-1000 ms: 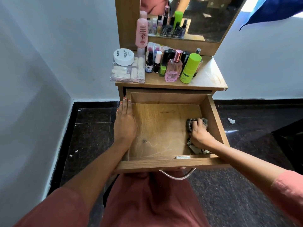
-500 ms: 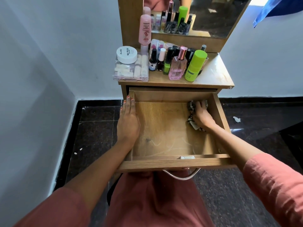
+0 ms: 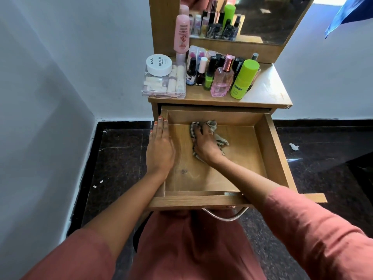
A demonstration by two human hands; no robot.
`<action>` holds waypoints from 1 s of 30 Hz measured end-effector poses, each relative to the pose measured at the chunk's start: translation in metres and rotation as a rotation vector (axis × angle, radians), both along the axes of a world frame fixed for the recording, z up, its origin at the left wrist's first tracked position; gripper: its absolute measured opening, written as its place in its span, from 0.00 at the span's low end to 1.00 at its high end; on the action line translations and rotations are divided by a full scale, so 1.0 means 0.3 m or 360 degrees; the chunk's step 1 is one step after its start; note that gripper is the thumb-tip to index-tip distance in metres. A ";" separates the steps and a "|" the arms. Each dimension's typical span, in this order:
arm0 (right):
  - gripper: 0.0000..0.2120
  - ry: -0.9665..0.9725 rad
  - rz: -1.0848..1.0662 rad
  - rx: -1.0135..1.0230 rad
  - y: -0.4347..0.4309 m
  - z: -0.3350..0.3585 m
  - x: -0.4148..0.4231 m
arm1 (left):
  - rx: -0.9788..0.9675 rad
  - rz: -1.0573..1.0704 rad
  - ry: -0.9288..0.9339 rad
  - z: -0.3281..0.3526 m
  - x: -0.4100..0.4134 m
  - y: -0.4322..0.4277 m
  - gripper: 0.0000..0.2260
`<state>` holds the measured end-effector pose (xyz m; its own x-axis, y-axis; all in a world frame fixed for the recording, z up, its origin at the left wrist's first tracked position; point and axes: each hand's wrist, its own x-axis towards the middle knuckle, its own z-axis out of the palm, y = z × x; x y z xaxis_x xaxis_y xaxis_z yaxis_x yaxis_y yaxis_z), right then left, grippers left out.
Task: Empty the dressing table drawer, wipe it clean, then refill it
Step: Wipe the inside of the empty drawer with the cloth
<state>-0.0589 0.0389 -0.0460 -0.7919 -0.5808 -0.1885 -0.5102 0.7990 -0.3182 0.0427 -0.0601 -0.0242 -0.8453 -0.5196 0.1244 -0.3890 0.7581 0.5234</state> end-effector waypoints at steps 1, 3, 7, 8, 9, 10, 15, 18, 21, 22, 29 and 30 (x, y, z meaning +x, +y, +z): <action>0.25 0.0013 0.0045 0.0043 -0.020 -0.004 0.007 | 0.0014 0.0002 0.0005 0.001 -0.002 -0.001 0.21; 0.27 0.0026 0.0153 0.0110 -0.062 -0.008 0.022 | 0.0031 0.0008 0.0008 0.002 -0.005 -0.002 0.21; 0.26 0.0093 0.0342 0.0088 -0.124 -0.014 0.053 | 0.0043 0.0076 -0.0024 0.002 -0.005 -0.005 0.21; 0.26 0.0116 0.0367 0.0078 -0.123 -0.016 0.053 | 0.0052 0.0093 -0.0037 0.002 -0.006 -0.007 0.21; 0.25 0.0133 0.0388 0.0070 -0.118 -0.016 0.049 | 0.0057 0.0100 -0.0049 0.002 -0.006 -0.009 0.21; 0.25 0.0143 0.0422 0.0075 -0.110 -0.016 0.042 | 0.0059 0.0097 -0.0060 0.002 -0.005 -0.012 0.21; 0.25 0.0089 0.0726 0.0143 -0.032 -0.010 0.045 | 0.0117 0.0050 -0.0066 0.002 -0.008 -0.015 0.21; 0.25 0.0047 0.0956 0.0177 0.029 -0.011 0.060 | 0.0111 0.0042 -0.0067 0.001 -0.009 -0.015 0.21; 0.24 0.0106 0.1070 0.0249 0.044 -0.009 0.046 | 0.0105 0.0050 -0.0062 -0.001 -0.008 -0.014 0.21; 0.23 0.0143 0.1047 0.0228 0.033 -0.009 0.036 | 0.0105 0.0052 -0.0062 -0.001 -0.008 -0.012 0.21; 0.24 0.0226 0.0701 0.0062 -0.086 -0.015 -0.034 | 0.0081 0.0052 -0.0098 0.005 -0.008 -0.013 0.22; 0.24 0.0221 0.0688 0.0051 -0.086 -0.019 -0.032 | 0.0088 0.0051 -0.0095 0.005 -0.009 -0.014 0.22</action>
<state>-0.0684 0.0130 -0.0517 -0.4973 -0.8591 -0.1206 -0.8351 0.5117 -0.2017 0.0400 -0.0641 -0.0226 -0.8330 -0.5515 0.0448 -0.4445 0.7151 0.5395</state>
